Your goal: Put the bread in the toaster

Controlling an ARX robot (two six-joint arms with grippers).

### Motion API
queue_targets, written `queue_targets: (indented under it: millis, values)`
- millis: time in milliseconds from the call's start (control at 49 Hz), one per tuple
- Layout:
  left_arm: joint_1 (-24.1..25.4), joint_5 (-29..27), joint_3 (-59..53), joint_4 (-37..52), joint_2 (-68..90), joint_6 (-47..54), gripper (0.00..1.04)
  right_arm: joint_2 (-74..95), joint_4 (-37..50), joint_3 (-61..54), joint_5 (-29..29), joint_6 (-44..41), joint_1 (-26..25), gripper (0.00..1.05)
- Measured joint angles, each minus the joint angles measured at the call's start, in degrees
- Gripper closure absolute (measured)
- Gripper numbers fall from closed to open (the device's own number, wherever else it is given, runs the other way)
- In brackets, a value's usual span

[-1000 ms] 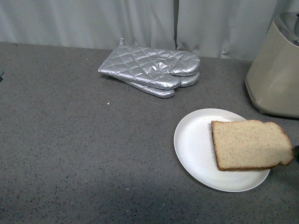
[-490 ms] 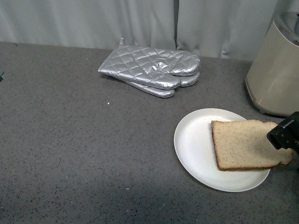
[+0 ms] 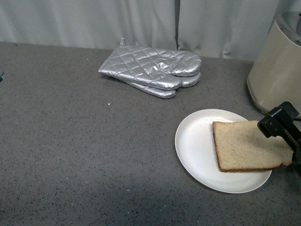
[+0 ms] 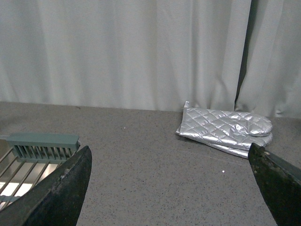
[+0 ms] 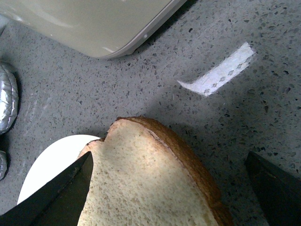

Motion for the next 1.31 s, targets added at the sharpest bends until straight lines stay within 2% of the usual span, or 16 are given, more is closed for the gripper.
queue_targets:
  millis: [224,327,612,755,898,1061,1306]
  values:
    - [0.00,-0.02,0.00,0.00,0.00,0.00,0.07,0.00,-1.16,0.79,0.24,0.02,0.87,0.09]
    - [0.00,-0.02,0.00,0.00,0.00,0.00,0.07,0.00,-1.38,0.83,0.24,0.24,0.94,0.19]
    - [0.00,0.00,0.00,0.00,0.00,0.00,0.07,-4.61,-3.43,0.70,-1.53,2.19,0.94,0.77]
    - [0.00,0.00,0.00,0.00,0.00,0.00,0.07,-11.08,-5.77,-0.55,-2.40,3.85,1.01,1.02]
    - [0.00,-0.02,0.00,0.00,0.00,0.00,0.07,-21.22,-11.50,-0.98,-2.54,5.31,0.94,1.03]
    - [0.00,-0.02,0.00,0.00,0.00,0.00,0.07,-33.81,-20.20,4.61,0.50,5.07,-1.84,1.03]
    - [0.00,-0.02,0.00,0.00,0.00,0.00,0.07,-40.04,-25.99,18.91,10.03,0.37,-6.78,1.03]
